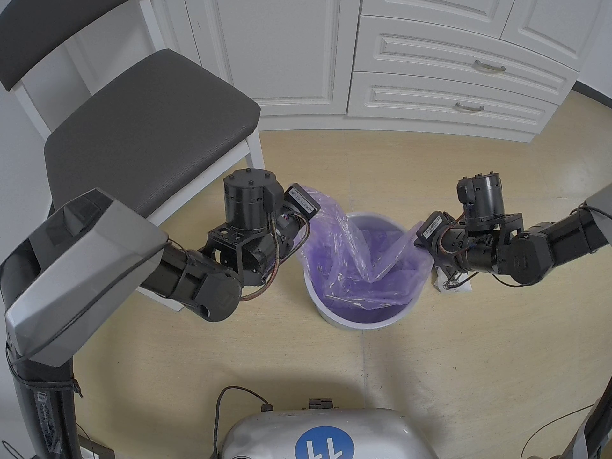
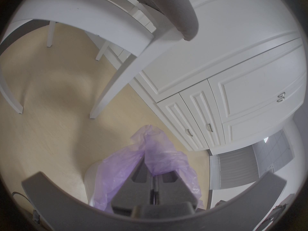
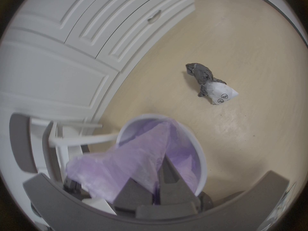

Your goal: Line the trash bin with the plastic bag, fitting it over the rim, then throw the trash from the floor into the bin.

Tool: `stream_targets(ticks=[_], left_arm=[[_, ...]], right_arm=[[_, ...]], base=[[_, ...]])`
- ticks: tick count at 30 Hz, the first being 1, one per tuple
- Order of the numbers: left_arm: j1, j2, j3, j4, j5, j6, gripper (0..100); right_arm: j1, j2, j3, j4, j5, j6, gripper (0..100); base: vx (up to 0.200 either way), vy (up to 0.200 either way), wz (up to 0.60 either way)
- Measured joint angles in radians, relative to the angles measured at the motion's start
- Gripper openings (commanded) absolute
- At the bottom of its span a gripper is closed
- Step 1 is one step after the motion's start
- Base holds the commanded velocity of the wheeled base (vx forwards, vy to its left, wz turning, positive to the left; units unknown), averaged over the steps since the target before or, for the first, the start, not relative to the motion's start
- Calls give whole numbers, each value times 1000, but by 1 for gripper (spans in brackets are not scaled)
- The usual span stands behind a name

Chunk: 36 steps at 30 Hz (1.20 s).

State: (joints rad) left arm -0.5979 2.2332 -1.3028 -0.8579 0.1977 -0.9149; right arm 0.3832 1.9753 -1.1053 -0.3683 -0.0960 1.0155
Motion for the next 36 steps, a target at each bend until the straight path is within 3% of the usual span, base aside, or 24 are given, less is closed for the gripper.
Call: stream_targets(ticks=[7, 18, 26, 36], left_arm=[[13, 6, -17, 0, 12, 0, 0], [-33, -11, -3, 0, 28, 33, 0], [-82, -6, 41, -6, 24, 261, 0], [-101, 22, 36, -30, 18, 428, 0]], right_arm=[[-32, 71, -55, 16, -20, 27, 0], [-3, -39, 36, 6, -21, -74, 0], [8, -106, 102, 5, -29, -196, 0], [6, -140, 186, -22, -35, -307, 0]], base=[[0, 0, 0], [0, 0, 0], [0, 0, 0], [0, 0, 0]])
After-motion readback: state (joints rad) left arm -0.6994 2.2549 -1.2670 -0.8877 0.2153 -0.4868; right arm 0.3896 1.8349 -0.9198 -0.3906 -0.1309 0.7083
